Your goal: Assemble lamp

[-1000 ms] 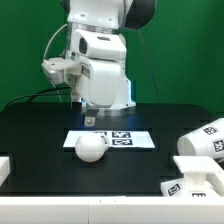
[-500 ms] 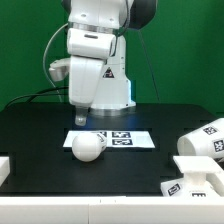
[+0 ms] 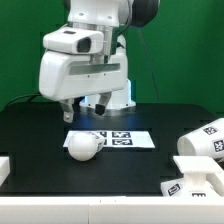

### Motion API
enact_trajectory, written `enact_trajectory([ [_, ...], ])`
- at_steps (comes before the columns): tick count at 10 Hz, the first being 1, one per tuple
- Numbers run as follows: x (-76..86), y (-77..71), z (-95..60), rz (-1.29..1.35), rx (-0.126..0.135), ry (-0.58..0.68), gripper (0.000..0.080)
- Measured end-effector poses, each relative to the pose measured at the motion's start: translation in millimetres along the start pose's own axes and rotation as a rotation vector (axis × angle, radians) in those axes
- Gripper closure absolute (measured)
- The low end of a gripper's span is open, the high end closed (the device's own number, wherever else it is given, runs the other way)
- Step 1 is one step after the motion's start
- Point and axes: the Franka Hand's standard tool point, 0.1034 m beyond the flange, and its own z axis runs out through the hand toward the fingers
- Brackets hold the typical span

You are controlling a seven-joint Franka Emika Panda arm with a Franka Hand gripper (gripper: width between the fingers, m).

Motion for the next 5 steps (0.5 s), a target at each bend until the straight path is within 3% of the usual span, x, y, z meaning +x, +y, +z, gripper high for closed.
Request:
enact_trajectory([
  [5,4.1,-6.7,2.1,0.302,0.013,0.026,0.0101],
])
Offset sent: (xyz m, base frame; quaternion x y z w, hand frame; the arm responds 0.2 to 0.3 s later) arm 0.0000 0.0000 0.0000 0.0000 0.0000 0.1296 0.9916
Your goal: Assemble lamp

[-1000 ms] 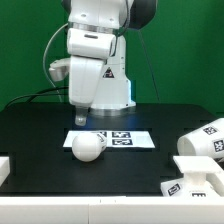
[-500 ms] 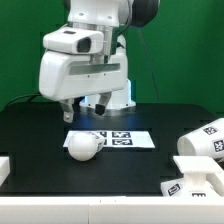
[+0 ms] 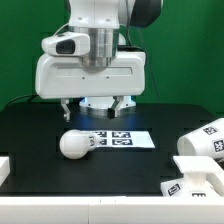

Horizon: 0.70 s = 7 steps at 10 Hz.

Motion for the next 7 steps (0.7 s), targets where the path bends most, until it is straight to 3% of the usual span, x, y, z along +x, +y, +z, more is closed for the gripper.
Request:
enact_trajectory([
  [1,-0.5,1.6,0.9,0.063,0.010,-0.002,0.0101],
  [3,1.8,13.0,3.9,0.368,0.063,-0.045,0.0101],
  [5,3.6,14.4,5.2,0.639,0.154,-0.140,0.0101],
  [7,6.6,14.9,5.7,0.633,0.154,-0.134,0.0101],
])
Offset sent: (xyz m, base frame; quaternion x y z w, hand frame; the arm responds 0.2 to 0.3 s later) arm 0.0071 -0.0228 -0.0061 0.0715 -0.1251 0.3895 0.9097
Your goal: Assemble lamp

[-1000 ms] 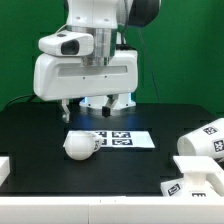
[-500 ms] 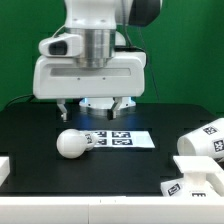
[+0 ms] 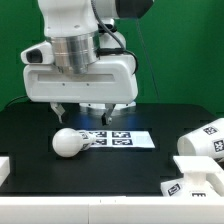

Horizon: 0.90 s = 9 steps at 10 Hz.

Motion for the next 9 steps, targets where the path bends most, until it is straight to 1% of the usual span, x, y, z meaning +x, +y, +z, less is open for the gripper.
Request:
enact_trajectory([
  [2,-0.5,0.5,0.8,-0.003,0.003,-0.005,0.0101],
  [3,-3.5,8.0,4.3,0.010,0.036,-0.048,0.0101],
  [4,-2.7,14.7,5.1,0.026,0.039,-0.087,0.0101],
  [5,-3.4,18.2,4.3,0.037,0.046,-0.159,0.0101],
  [6,-0.3,20.0,3.0,0.053,0.059,-0.210,0.0101],
  [7,-1.9,16.5,1.3,0.060,0.057,-0.261,0.0101],
  [8,-7.8,11.3,0.4,0.047,0.059,-0.336,0.0101],
  [9,-8.5,13.0,2.5,0.044,0.063,-0.412,0.0101],
])
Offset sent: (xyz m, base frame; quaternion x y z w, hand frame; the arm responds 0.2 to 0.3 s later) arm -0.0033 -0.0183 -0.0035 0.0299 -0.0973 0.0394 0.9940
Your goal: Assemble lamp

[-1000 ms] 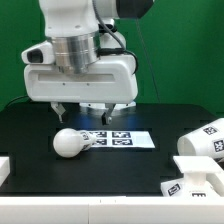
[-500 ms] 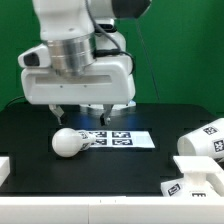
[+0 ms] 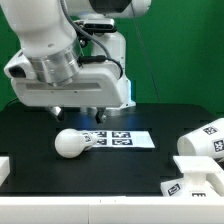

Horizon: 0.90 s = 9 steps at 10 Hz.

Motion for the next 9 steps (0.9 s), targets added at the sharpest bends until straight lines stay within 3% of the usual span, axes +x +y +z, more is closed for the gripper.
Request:
enact_trajectory([
  [3,3.3,6.6,6.1,-0.015,0.000,-0.204,0.0101],
  [4,16.3,9.9,5.8,-0.017,-0.003,-0.201,0.0101],
  [7,15.7,12.8,23.7,0.012,-0.003,-0.246,0.0101],
  [9,15.9,12.4,23.7,0.005,-0.003,-0.245,0.0101],
])
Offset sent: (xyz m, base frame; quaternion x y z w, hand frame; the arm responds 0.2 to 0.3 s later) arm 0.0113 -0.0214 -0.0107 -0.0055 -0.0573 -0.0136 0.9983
